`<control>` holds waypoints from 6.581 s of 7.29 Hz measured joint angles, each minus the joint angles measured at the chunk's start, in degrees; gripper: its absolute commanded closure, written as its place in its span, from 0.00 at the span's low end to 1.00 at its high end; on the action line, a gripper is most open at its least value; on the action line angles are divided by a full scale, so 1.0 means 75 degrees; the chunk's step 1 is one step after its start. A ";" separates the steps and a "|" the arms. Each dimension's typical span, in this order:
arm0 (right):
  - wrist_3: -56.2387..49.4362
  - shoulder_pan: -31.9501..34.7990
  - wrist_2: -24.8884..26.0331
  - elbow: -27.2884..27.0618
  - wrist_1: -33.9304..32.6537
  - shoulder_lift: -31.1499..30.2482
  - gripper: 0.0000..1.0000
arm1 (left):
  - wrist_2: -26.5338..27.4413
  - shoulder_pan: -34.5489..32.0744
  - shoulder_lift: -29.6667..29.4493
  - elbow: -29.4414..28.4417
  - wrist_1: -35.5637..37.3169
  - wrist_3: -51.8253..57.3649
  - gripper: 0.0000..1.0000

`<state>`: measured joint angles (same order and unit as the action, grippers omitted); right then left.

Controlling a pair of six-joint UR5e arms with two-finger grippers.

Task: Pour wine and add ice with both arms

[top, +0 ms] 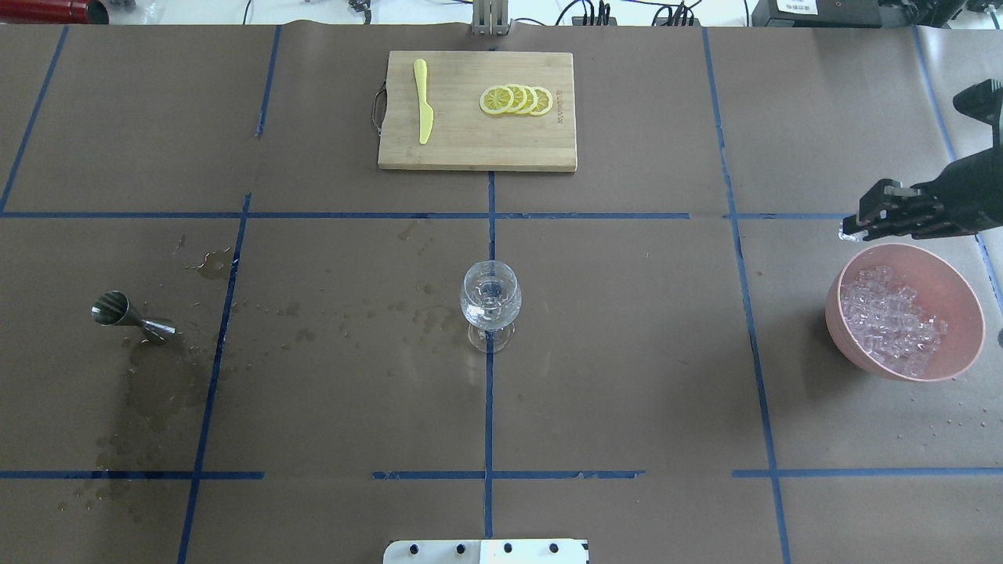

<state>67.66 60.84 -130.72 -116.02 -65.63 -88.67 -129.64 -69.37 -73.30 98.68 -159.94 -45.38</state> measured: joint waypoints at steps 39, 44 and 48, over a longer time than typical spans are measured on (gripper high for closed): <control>-0.9336 0.3451 -0.0692 0.4557 -0.3526 0.1542 0.00 | -0.1229 -0.2162 -0.1675 -0.0251 0.7213 0.5798 0.00; -0.9317 0.3413 -0.0677 0.4778 -0.3426 0.1536 0.00 | -0.1235 -0.2173 -0.1162 -0.0138 0.5717 0.5823 0.00; -0.9299 0.3399 -0.0748 0.5286 -0.3421 0.1692 0.00 | -0.1257 -0.2194 -0.0826 0.0258 0.5632 0.5838 0.00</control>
<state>-2.08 86.33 -136.33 -76.38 -91.29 -75.98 -139.06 -85.82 -79.50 100.61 -117.70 -1.59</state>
